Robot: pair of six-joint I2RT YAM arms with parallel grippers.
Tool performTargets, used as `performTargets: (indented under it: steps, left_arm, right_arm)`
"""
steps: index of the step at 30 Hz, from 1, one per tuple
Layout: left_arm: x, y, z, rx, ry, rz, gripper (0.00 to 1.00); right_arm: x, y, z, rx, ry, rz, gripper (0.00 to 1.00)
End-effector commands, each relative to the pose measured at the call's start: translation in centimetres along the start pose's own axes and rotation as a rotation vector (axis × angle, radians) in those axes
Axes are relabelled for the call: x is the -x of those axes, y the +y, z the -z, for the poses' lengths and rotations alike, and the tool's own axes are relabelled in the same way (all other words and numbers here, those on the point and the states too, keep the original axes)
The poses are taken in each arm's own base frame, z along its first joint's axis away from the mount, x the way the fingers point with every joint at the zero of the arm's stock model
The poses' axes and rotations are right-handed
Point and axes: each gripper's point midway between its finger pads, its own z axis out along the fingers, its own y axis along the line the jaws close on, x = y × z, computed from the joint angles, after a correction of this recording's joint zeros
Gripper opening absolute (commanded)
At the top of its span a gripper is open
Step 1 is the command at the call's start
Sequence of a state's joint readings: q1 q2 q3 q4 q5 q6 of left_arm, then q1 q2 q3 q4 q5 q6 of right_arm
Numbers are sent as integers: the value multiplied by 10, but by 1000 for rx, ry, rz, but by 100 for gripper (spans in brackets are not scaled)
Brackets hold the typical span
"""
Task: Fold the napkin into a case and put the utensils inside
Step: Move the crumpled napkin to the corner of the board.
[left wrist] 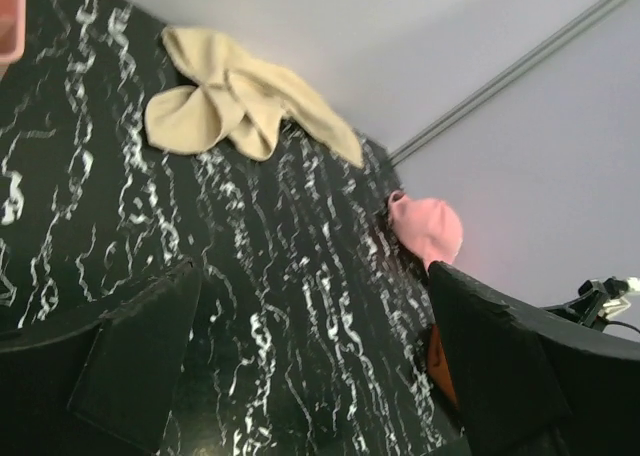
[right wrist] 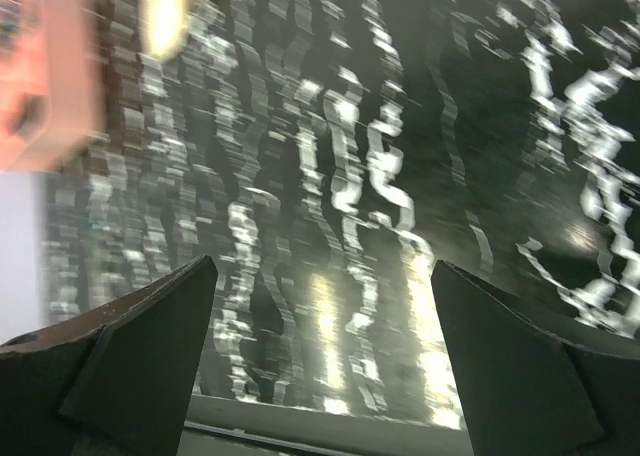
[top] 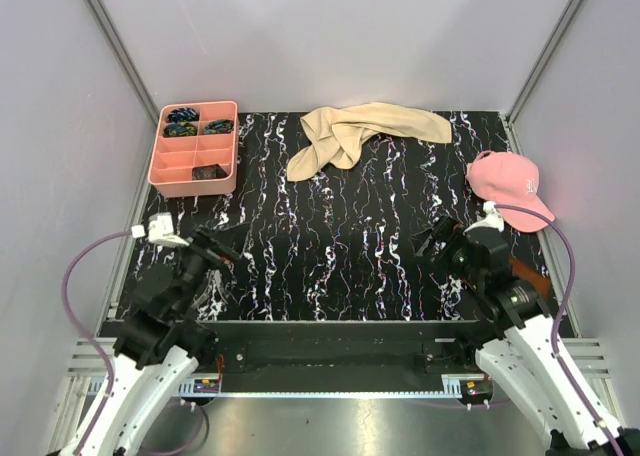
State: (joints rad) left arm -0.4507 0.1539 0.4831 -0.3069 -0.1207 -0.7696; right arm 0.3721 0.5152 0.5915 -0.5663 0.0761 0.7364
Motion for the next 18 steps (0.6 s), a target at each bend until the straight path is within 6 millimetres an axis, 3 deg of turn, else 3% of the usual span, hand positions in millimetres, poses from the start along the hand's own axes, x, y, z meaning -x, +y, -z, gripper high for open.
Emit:
performTargets:
  steps: [1,3,4,5,6,7,8,9,10,12,13,14,15,16,17,18]
  left_arm:
    - [-35,35,-29,175,134,-3,99]
    - [-36,35,-42,209,182,-60,99]
    - [-52,48,-54,265,260,-108,98]
    - [-44,39,-64,266,273,-126,96]
    - [-50,38,-70,273,321,-145,95]
    - [-68,49,-83,308,412,-188,93]
    - [-61,36,-96,289,417,-192,91]
    - [-65,36,-104,301,451,-195,90]
    - [-81,47,-116,336,513,-203,89]
    - [-79,36,-140,321,529,-203,88]
    - [-93,45,-151,345,576,-213,87]
    - [-87,37,-164,332,567,-213,86]
    - [-89,39,-170,346,572,-211,86]
    - [-97,45,-178,361,589,-208,85]
    - [-97,43,-184,356,585,-205,85]
    - [-102,49,-188,371,595,-206,85]
  right_arm:
    - [-2,-9,-11,-80,66,121,100]
    - [6,6,-22,-34,56,148,100]
    - [3,8,-34,-35,90,173,100]
    - [5,13,-41,-21,92,189,100]
    - [19,28,-48,13,58,199,100]
    - [16,27,-64,-5,90,220,100]
    - [25,38,-73,21,61,227,100]
    - [37,50,-80,40,40,231,100]
    - [32,49,-98,21,77,239,100]
    - [54,76,-116,68,33,240,100]
    - [45,76,-138,61,83,238,100]
    - [63,97,-147,99,51,237,100]
    - [54,92,-171,77,93,250,100]
    - [57,95,-183,72,92,251,100]
    - [75,111,-193,92,59,248,100]
    - [64,103,-217,61,98,246,100]
